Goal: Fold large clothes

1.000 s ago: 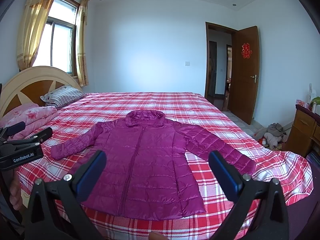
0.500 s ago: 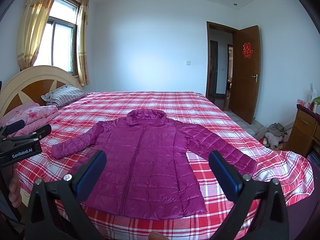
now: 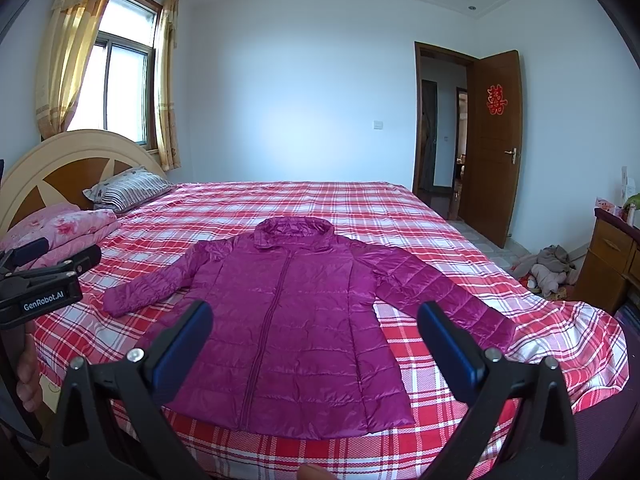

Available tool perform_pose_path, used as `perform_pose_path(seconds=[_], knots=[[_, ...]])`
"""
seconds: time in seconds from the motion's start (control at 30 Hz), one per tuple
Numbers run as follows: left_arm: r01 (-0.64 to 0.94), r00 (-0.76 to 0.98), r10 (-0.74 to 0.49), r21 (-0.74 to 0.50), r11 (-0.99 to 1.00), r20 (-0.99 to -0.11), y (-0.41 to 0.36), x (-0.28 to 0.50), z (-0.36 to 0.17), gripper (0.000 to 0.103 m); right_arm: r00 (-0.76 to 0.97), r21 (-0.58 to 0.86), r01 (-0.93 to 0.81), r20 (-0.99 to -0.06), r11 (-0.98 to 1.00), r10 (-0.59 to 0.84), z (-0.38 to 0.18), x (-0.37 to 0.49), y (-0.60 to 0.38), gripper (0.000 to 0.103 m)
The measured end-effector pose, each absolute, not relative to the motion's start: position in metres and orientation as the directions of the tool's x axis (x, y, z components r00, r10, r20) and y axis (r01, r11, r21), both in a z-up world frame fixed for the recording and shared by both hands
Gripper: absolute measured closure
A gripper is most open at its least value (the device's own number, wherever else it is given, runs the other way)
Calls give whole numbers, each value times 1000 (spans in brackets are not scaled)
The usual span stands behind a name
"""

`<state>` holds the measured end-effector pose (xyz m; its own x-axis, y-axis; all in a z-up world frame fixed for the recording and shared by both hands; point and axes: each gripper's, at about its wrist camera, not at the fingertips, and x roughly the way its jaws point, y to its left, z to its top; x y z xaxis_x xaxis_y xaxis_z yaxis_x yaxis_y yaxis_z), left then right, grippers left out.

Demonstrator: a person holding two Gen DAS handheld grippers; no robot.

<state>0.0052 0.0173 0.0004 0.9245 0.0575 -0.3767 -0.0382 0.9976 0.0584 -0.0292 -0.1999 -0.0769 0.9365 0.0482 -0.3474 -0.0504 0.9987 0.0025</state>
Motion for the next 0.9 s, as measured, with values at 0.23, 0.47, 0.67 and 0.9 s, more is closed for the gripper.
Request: perform_pose_path(seconds=[0.23,0.47,0.67,0.9], knots=[[-43,923,62,58,997,-379,19,7,-1,1,937,2,-52,-346,999,50,-77,-29,-200,0],[-48,922,66,57,997,-381,19,8,-2,1,936,2,-55,-347,999,52,-77,-28,-199,0],[-50,921,68,57,997,-383,19,8,-3,1,936,3,-56,-348,998,53,-78,-28,-199,0],[-52,919,70,58,997,-387,19,10,-4,1,936,3,-56,-348,998,54,-78,-29,-198,0]])
